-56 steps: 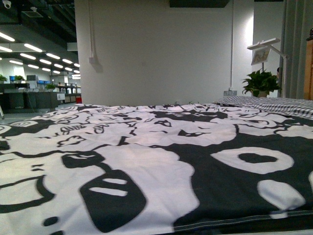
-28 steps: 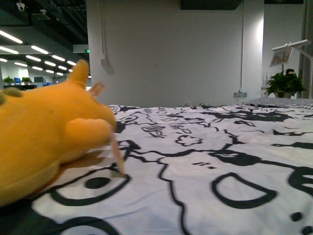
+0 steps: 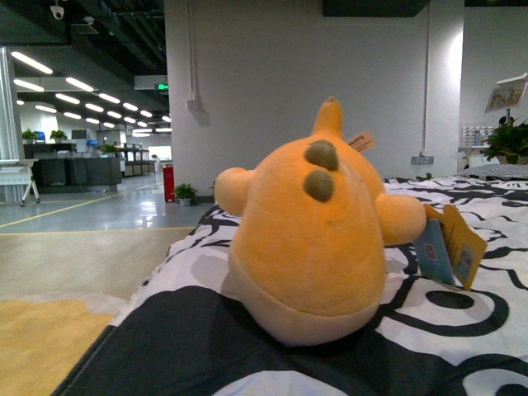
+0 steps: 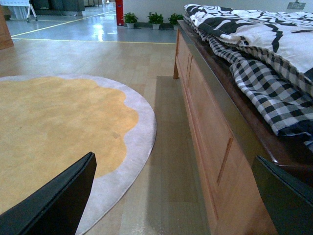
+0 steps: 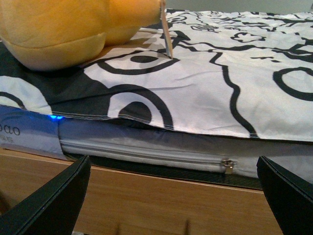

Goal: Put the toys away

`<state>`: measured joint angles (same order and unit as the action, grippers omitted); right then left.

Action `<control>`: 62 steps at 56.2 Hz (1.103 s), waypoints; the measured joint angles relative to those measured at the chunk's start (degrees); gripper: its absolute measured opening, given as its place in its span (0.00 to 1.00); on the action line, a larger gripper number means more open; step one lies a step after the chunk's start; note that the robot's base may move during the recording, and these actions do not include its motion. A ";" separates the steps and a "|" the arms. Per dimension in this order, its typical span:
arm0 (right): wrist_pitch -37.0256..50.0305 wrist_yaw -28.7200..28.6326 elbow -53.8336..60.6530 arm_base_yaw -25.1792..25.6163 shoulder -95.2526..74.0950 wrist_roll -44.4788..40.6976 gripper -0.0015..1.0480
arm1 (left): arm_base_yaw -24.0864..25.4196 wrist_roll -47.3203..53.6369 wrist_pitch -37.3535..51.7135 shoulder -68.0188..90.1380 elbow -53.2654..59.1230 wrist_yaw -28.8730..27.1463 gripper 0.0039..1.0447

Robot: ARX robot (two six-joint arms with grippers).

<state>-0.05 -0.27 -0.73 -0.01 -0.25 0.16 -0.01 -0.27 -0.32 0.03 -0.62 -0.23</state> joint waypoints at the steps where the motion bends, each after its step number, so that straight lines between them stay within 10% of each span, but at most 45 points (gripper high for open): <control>1: 0.00 0.00 0.00 0.00 0.00 0.00 1.00 | 0.00 -0.02 0.00 0.00 0.00 0.00 0.95; 31: 0.00 0.13 0.00 0.00 -0.02 0.00 1.00 | 0.00 0.00 0.00 0.00 0.00 0.20 0.95; 42: -4.72 -27.34 -2.10 12.24 -5.70 10.14 1.00 | 0.00 0.00 0.00 0.00 0.00 0.20 0.95; 62: 3.91 -28.94 -6.23 16.04 -12.20 12.83 1.00 | 0.00 0.00 0.00 -0.02 0.00 0.20 0.95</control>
<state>3.86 -29.21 -6.96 16.03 -12.45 12.99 -0.01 -0.27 -0.32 0.01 -0.62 -0.03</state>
